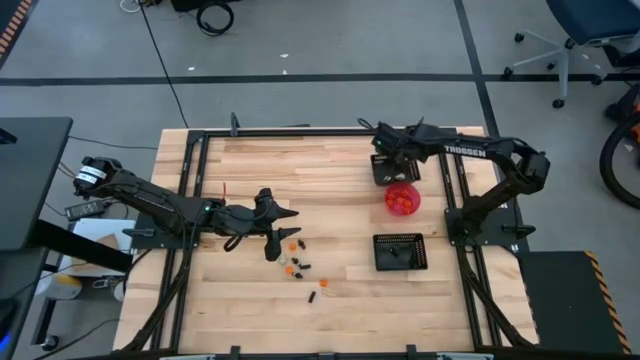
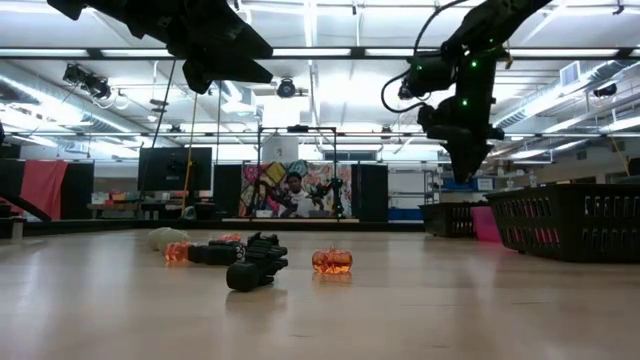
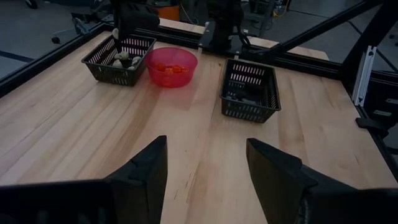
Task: Sort Halloween decoration
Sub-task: Put the white skull toy into the top black bin
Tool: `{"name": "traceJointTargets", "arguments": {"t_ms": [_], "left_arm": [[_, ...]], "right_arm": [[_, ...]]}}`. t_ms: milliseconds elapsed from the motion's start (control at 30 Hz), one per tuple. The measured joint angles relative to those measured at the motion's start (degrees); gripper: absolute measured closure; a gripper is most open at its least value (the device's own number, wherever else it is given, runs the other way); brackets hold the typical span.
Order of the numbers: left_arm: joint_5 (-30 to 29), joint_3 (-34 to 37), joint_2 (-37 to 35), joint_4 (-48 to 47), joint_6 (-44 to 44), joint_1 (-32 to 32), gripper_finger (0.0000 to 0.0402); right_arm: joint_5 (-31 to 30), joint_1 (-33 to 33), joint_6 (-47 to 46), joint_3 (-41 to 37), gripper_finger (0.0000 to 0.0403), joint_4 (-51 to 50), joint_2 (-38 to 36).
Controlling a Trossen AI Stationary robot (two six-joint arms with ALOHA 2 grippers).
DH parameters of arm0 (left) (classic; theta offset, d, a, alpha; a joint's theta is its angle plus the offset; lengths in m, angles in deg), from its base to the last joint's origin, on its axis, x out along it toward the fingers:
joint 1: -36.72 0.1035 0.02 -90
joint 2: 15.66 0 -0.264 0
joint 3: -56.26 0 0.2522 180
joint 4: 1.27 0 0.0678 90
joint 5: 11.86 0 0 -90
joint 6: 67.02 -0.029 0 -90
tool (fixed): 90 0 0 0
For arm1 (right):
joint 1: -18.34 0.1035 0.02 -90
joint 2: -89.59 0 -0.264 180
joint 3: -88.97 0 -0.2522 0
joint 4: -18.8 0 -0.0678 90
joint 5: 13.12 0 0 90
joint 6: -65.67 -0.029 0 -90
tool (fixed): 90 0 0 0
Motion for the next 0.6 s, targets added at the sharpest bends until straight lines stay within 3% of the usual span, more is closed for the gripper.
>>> {"name": "traceJointTargets", "arguments": {"t_ms": [600], "left_arm": [[0.00,0.00,0.00,0.00,0.00,-0.02,0.0209]], "right_arm": [[2.60,-2.59,2.10,0.00,0.0288,3.19,0.00]]}}
